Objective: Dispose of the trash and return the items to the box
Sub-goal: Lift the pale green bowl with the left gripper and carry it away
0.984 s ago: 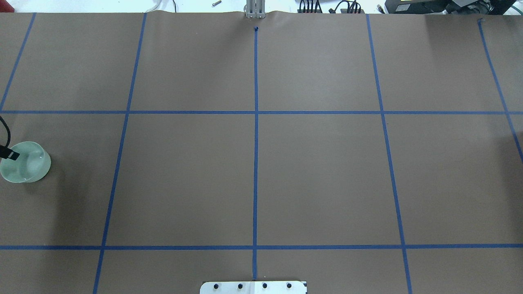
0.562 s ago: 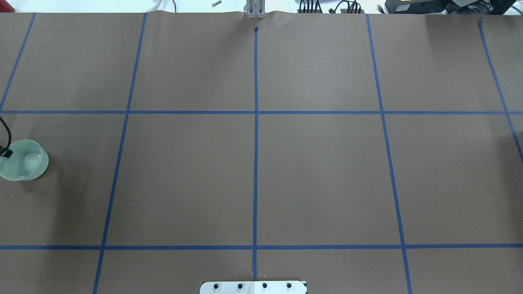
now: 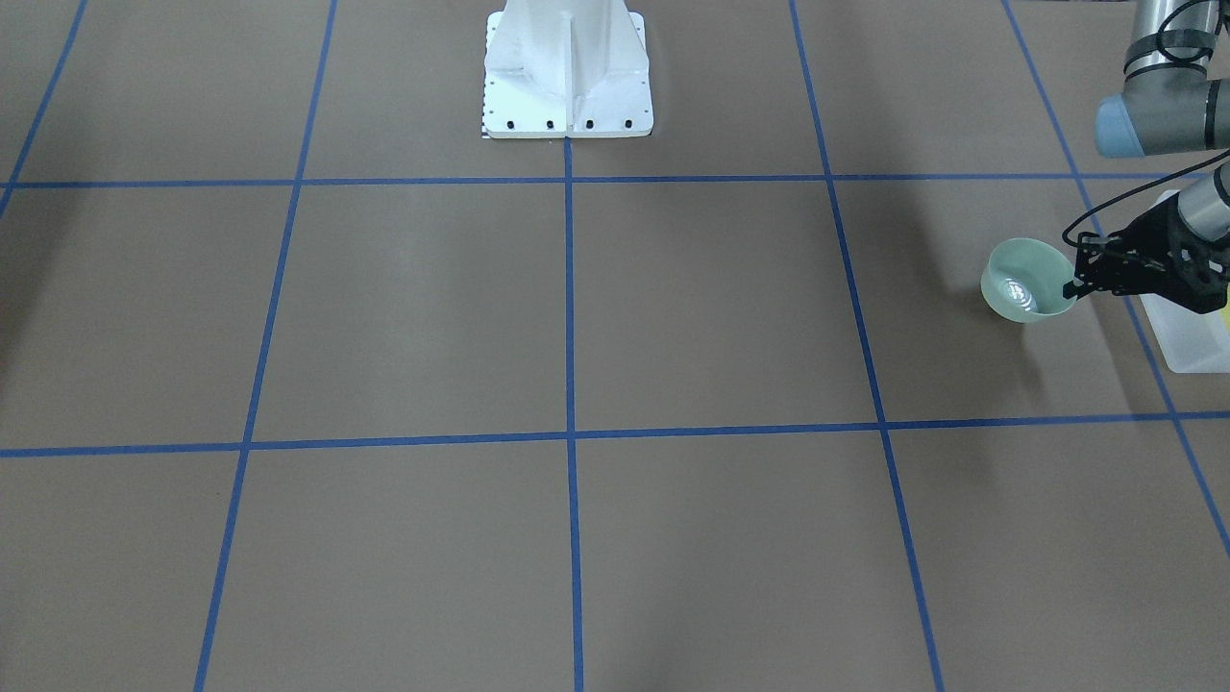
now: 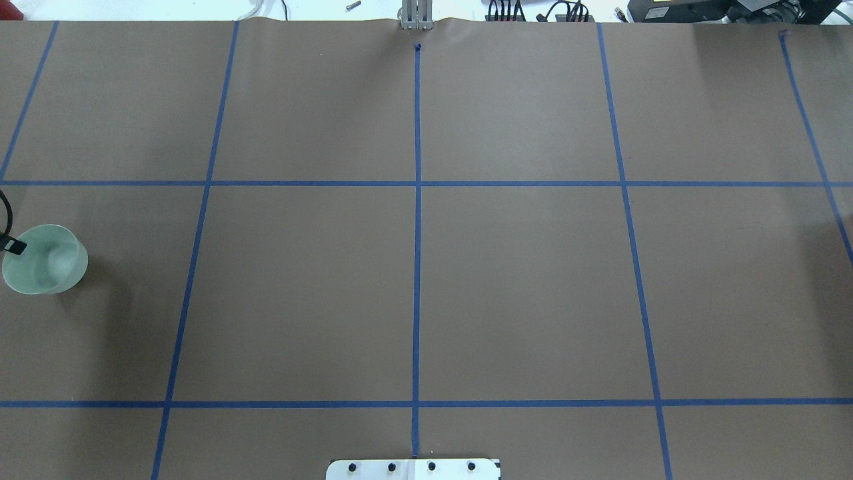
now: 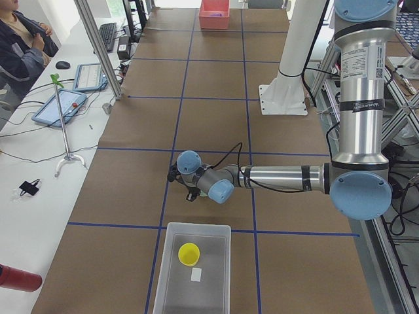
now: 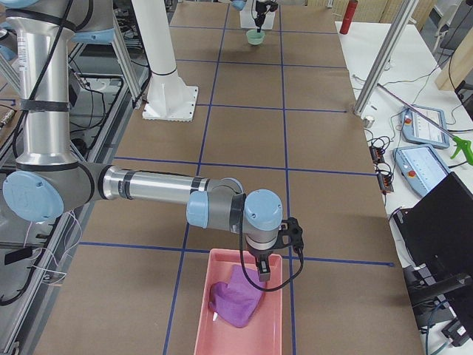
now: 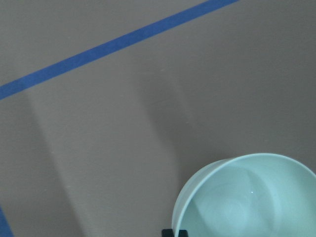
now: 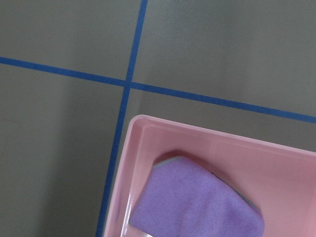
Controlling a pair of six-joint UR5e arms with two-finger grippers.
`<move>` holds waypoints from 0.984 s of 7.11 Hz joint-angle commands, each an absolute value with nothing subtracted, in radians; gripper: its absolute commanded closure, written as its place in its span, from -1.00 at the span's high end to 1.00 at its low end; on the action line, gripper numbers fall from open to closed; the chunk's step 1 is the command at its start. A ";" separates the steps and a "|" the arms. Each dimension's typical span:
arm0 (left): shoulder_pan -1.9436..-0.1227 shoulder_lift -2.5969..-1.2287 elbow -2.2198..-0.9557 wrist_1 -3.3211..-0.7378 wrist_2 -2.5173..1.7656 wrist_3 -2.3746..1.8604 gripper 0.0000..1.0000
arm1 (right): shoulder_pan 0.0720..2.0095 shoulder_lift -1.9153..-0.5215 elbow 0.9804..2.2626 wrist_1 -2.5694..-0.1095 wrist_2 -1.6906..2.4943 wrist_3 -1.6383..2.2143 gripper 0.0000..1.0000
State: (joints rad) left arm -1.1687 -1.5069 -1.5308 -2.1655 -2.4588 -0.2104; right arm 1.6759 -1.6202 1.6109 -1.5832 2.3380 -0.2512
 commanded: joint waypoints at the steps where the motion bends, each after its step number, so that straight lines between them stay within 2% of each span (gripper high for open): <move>1: -1.259 -1.522 -1.542 -2.026 -2.506 -0.078 -1.00 | 1.626 -1.623 1.652 -1.582 2.344 -0.161 1.00; 4: -1.530 -1.629 -1.543 -1.584 -2.496 0.322 -1.00 | 1.586 -1.628 1.733 -1.583 2.345 -0.129 1.00; 7: -1.731 -1.632 -1.389 -1.555 -2.482 0.562 -1.00 | 1.514 -1.618 1.767 -1.582 2.344 -0.117 1.00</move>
State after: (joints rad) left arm -1.6495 -1.6299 -1.4641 -1.5664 -2.4842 0.4578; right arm 1.5508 -1.6246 1.7555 -1.5829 2.3462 -0.1244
